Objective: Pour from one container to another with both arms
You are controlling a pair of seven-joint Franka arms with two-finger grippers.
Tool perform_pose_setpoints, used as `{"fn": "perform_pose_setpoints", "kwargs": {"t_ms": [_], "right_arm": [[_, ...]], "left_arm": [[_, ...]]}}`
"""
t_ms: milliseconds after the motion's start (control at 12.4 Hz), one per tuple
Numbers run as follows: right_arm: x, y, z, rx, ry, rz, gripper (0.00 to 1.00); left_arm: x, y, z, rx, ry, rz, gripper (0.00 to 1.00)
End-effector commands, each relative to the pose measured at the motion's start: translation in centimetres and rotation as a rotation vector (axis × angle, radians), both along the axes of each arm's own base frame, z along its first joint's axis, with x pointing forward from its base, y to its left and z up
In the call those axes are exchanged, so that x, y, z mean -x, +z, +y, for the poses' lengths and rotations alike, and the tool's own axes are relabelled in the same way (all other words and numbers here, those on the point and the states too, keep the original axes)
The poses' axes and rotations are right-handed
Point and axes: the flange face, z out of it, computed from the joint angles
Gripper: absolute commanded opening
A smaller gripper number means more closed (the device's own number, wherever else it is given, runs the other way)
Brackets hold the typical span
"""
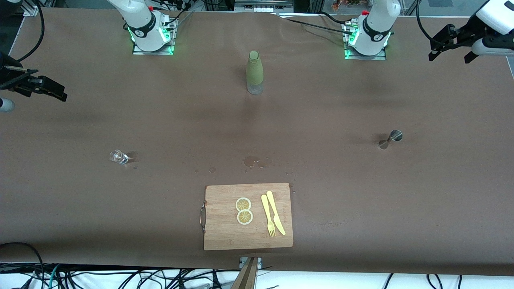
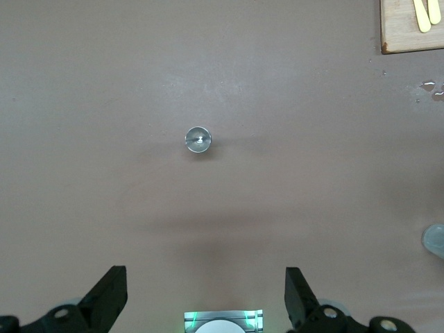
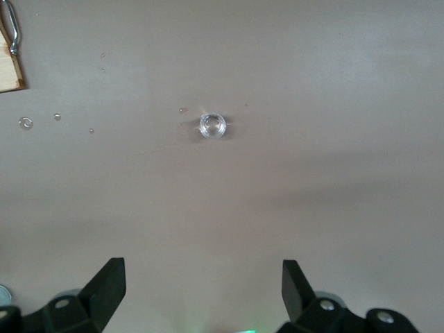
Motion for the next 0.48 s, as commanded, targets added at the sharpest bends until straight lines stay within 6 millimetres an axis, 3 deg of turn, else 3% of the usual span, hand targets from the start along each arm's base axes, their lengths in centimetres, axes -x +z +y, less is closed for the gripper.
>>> {"fn": "perform_pose_setpoints", "kwargs": {"t_ms": [0, 402], "right_arm": [[-0.27, 0.53, -0.12, -0.003, -0.017, -0.011, 1.0], [-0.45, 0.3, -0.12, -0.026, -0.024, -0.011, 1.0]], "left_arm": [[0.45, 0.02, 0.1, -0.024, -0.035, 0.0, 1.0], [0.49, 0.07, -0.3, 0.012, -0.084, 0.002, 1.0]]}}
